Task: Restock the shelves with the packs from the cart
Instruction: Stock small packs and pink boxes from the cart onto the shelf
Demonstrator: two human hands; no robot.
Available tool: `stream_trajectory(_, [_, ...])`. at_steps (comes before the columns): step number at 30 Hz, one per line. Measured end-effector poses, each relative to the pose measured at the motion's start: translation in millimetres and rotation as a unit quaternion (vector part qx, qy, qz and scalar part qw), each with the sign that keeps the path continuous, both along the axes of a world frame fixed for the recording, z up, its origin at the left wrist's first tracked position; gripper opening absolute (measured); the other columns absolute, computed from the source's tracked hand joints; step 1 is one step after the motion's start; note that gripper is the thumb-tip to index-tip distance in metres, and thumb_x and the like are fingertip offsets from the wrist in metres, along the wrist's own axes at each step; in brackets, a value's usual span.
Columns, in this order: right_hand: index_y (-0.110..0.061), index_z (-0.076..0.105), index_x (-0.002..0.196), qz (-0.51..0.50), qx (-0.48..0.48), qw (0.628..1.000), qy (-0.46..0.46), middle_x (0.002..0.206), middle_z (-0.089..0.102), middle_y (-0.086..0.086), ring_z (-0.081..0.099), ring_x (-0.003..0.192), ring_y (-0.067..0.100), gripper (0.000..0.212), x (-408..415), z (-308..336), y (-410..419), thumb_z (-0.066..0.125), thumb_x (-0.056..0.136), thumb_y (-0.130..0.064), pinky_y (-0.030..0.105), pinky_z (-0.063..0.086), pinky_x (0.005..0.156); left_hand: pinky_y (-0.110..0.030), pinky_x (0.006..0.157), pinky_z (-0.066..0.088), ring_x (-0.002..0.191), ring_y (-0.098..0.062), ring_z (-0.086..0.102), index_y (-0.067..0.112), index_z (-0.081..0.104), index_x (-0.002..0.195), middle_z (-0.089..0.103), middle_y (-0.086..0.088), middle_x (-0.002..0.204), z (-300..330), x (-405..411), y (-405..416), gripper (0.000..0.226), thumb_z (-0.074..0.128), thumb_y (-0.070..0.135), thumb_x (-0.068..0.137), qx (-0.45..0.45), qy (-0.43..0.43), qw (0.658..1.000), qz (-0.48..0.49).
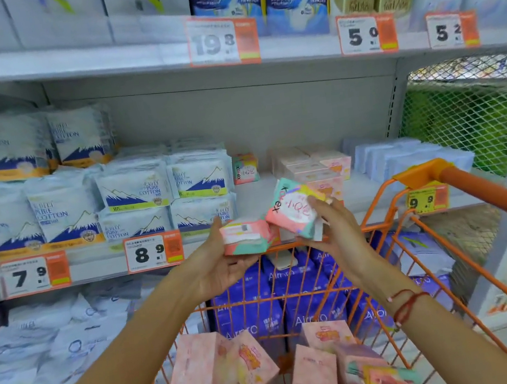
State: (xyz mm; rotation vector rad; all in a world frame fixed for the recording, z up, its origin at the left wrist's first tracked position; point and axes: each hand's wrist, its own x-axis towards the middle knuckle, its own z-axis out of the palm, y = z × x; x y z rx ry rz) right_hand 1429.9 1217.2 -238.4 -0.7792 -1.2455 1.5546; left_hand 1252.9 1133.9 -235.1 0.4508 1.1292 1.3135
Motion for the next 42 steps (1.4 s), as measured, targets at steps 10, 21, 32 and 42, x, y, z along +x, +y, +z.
stream_trajectory(10, [-0.011, 0.052, 0.118, -0.014, -0.029, 0.999, 0.035, 0.114, 0.061, 0.011, 0.061, 0.111, 0.028, 0.031, 2, 2, -1, 0.058, 0.091, -0.027, 0.042, 0.055, 0.084, -0.021, 0.07, 0.047, 0.097, -0.002, 0.062, 0.038, 0.059, 0.108, 0.069, 0.012, 0.107, 7, 17, -3, 0.036, 0.045, 0.062, 0.086, 0.021, 0.318, 0.939, -0.13])
stream_trajectory(21, [-0.011, 0.05, 0.128, 0.057, -0.073, 0.988, 0.121, 0.106, 0.061, 0.009, 0.062, 0.099, 0.023, 0.038, 6, 9, -6, 0.053, 0.093, -0.025, 0.039, 0.056, 0.082, -0.027, 0.072, 0.049, 0.097, -0.01, 0.068, 0.032, 0.058, 0.111, 0.065, 0.003, 0.116, 18, 20, -1, 0.046, 0.065, 0.052, 0.07, 0.119, 0.193, 0.974, 0.013])
stream_trajectory(32, [-0.011, 0.06, 0.107, 0.087, -0.126, 0.983, 0.099, 0.094, 0.06, 0.01, 0.061, 0.088, 0.024, 0.022, -5, 41, 9, 0.055, 0.089, -0.024, 0.038, 0.056, 0.076, -0.022, 0.058, 0.042, 0.092, -0.011, 0.061, 0.033, 0.055, 0.099, 0.062, 0.011, 0.097, 26, 8, 14, 0.038, 0.053, 0.065, 0.079, 0.111, 0.235, 0.964, 0.053])
stream_trajectory(42, [-0.024, 0.059, 0.116, -0.019, 0.068, 0.988, -0.137, 0.107, 0.066, 0.0, 0.061, 0.092, 0.015, 0.042, -22, 73, 87, 0.074, 0.078, -0.016, 0.024, 0.043, 0.067, -0.027, 0.068, 0.051, 0.091, -0.009, 0.062, 0.026, 0.052, 0.114, 0.063, 0.005, 0.106, 42, -19, 53, 0.043, 0.062, 0.053, 0.082, 0.099, 0.463, 0.881, 0.01])
